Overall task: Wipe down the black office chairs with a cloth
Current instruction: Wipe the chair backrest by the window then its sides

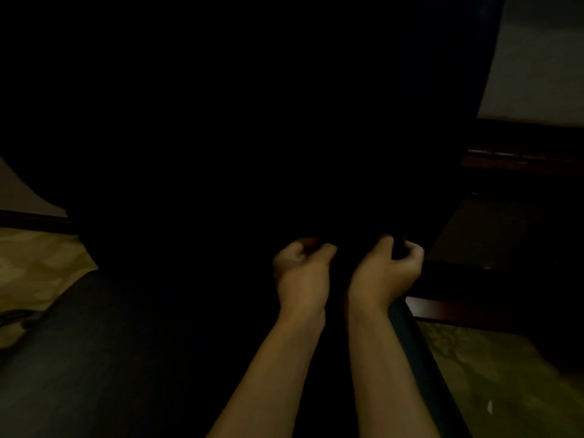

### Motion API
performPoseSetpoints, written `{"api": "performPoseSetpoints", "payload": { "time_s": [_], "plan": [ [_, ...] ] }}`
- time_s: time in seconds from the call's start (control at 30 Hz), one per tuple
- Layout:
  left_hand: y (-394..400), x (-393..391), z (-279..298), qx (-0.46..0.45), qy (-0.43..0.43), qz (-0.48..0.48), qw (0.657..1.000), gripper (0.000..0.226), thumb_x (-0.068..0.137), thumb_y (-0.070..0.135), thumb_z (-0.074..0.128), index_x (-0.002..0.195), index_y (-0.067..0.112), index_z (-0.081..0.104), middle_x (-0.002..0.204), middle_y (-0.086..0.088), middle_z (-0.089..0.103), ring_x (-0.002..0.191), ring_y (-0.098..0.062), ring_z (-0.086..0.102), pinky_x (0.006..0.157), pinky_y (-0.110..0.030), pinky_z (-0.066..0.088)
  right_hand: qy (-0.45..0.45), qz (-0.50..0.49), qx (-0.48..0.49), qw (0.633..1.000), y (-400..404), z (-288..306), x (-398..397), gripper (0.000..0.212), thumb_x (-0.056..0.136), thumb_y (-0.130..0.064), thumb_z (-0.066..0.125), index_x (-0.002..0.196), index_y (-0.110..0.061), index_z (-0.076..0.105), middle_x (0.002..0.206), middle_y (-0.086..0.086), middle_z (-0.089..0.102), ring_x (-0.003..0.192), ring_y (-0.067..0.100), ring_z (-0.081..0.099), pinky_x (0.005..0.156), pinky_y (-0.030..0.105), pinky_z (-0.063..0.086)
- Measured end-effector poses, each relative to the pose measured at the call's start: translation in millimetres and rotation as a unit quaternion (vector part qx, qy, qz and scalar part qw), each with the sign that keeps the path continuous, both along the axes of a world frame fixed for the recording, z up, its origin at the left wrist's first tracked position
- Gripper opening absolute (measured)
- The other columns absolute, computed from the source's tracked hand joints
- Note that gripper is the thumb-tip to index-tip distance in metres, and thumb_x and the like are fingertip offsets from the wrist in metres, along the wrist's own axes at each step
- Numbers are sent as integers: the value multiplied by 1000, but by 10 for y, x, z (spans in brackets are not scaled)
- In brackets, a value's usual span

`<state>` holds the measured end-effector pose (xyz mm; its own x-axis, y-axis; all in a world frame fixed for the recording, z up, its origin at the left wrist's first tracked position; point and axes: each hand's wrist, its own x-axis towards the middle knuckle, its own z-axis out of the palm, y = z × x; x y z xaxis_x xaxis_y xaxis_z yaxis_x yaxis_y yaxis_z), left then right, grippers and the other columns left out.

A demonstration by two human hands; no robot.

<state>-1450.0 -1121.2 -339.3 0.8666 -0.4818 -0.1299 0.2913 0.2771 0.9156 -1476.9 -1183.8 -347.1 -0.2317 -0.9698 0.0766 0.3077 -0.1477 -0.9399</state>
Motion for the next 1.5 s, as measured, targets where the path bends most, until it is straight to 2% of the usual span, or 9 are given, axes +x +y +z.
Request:
{"api": "performPoseSetpoints", "payload": {
  "time_s": [0.17,0.3,0.47,0.83,1.0,1.17,1.3,1.43,1.5],
  "plan": [
    [-43,-8,-2,6,-12,37,999,10,87,4,66,87,14,69,87,-5,74,83,-19,71,77,-36,58,2,18,14,1000,-6,-4,13,6,96,-9,51,101,-11,50,92,5,60,78,14,60,65,19,51],
    [20,135,-21,-16,9,88,996,6,89,8,66,92,12,70,88,-4,75,82,-17,72,74,-32,59,36,53,7,998,115,-52,134,7,91,-9,59,97,-7,58,91,7,65,89,23,64,80,34,53],
    [269,377,44,-27,38,144,988,8,90,6,64,84,10,66,88,-4,72,82,-13,71,71,-20,57,63,147,-1,987,307,-83,259,11,85,-9,66,79,-19,64,81,2,70,81,17,68,82,43,56],
    [1220,1045,69,-66,28,195,978,18,92,2,60,103,16,64,111,-5,66,98,-13,68,78,-21,55,99,272,-23,957,1087,10,951,4,88,-17,67,84,-17,68,82,-2,69,79,11,67,76,37,59],
    [1109,925,124,-55,31,149,987,13,91,5,63,92,17,67,99,-3,70,90,-14,70,73,-20,55,88,254,-13,963,970,31,785,7,88,-17,66,82,-20,66,82,-1,69,78,13,68,71,33,59],
    [968,819,367,-11,-95,158,983,4,89,13,68,89,17,69,87,0,72,85,-14,71,74,-29,59,84,206,-100,970,837,334,581,8,89,-20,66,82,-21,63,80,-3,68,77,11,68,70,32,59],
    [865,805,740,35,-259,223,939,12,91,30,67,90,18,66,80,3,69,75,-10,67,70,-39,60,100,155,-227,956,748,760,578,10,92,-27,65,87,-20,60,80,-8,64,76,6,66,69,28,58],
    [733,807,898,138,-368,296,871,36,83,51,69,95,18,63,82,8,63,73,-4,61,56,-12,46,167,80,-307,934,739,944,633,25,88,-36,68,99,-18,56,82,-18,56,71,-5,57,65,6,46],
    [683,817,819,144,-392,315,852,30,84,46,70,94,18,62,82,11,62,74,-3,60,58,-10,44,196,52,-346,916,739,852,670,23,89,-34,68,98,-18,54,81,-17,55,70,-3,55,63,7,44]
  ]
}}
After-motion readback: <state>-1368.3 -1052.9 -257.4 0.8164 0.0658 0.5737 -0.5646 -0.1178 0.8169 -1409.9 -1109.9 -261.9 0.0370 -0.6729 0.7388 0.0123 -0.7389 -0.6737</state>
